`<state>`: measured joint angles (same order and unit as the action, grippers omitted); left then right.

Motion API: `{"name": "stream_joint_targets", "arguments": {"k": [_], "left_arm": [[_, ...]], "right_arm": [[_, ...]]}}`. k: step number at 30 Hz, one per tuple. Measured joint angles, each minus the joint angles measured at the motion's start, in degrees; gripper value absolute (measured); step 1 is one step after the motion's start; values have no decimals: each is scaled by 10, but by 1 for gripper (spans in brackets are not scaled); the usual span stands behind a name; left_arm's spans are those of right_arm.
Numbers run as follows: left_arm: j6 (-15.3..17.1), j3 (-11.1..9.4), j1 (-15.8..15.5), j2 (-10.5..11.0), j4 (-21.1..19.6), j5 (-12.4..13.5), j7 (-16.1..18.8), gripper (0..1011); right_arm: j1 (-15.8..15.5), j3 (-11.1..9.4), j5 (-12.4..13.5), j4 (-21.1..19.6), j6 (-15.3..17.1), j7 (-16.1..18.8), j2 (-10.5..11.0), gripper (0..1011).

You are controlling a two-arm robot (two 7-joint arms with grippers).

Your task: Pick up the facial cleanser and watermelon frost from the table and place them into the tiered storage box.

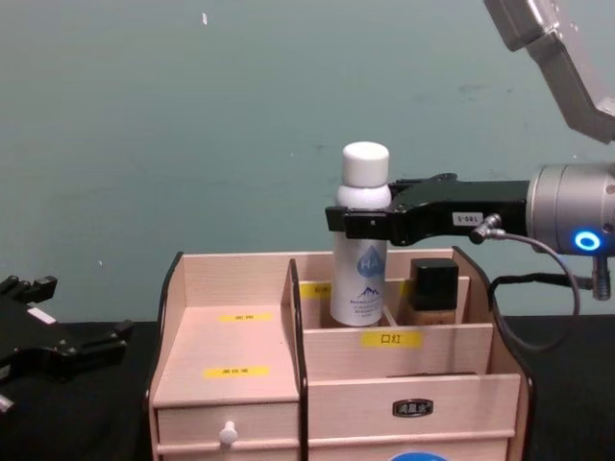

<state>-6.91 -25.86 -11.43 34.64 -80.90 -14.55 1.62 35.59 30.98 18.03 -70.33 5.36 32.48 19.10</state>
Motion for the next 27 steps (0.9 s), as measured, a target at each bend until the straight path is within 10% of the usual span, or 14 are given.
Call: {"name": "stream_joint_targets", "arguments": {"k": [27], "left_arm": [[0,0,0,0,0,0,0,1010]], "right_arm": [[16,10,-6,75,-23,14,-24,613]]}}
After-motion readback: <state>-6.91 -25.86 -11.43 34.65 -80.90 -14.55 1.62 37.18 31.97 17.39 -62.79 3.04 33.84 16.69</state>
